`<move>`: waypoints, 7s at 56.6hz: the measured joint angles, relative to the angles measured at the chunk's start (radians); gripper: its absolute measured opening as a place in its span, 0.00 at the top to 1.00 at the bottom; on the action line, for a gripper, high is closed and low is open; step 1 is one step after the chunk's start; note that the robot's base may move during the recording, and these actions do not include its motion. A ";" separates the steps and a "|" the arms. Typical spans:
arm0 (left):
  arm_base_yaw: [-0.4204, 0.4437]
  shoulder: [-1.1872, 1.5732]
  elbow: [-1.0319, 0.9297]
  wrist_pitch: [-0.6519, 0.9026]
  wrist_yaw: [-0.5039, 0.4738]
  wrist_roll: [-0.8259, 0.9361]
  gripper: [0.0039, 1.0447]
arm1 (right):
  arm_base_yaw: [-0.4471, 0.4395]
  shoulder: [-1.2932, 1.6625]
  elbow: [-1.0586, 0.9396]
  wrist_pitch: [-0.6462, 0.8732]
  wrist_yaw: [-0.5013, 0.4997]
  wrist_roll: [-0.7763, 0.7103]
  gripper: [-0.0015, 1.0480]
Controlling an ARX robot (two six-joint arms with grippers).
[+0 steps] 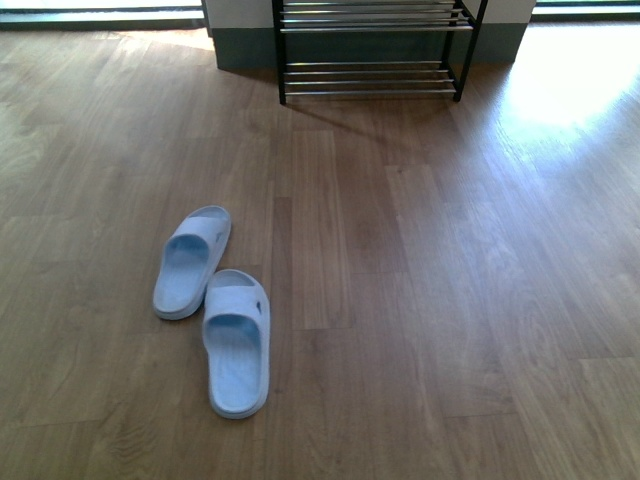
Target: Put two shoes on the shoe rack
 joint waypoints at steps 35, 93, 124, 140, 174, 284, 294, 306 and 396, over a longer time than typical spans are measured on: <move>0.000 0.000 0.000 0.000 -0.004 0.000 0.09 | 0.000 0.000 0.000 0.000 -0.006 0.000 0.09; 0.000 0.000 0.000 0.000 0.000 0.000 0.09 | 0.000 -0.001 0.000 0.000 0.000 0.000 0.09; 0.000 0.000 0.000 0.000 0.000 0.000 0.09 | 0.000 -0.001 0.000 0.000 -0.001 0.000 0.09; 0.000 0.000 0.000 0.000 0.000 0.000 0.09 | 0.000 -0.001 0.000 0.000 -0.001 0.000 0.09; 0.000 0.000 0.000 0.000 0.000 0.000 0.09 | 0.000 -0.001 0.000 0.000 -0.002 0.000 0.09; -0.245 2.829 1.435 0.384 0.054 0.595 0.09 | 0.000 -0.001 0.000 0.000 -0.003 0.000 0.09; -0.252 2.915 1.555 0.386 0.050 0.615 0.09 | 0.000 -0.001 0.000 0.000 -0.003 0.000 0.09; -0.263 3.089 1.800 0.420 -0.010 0.605 0.63 | 0.000 -0.001 0.000 0.000 -0.003 0.000 0.09; -0.030 0.782 0.115 0.462 -0.475 -0.039 0.98 | 0.000 -0.001 0.000 0.000 -0.002 0.000 0.09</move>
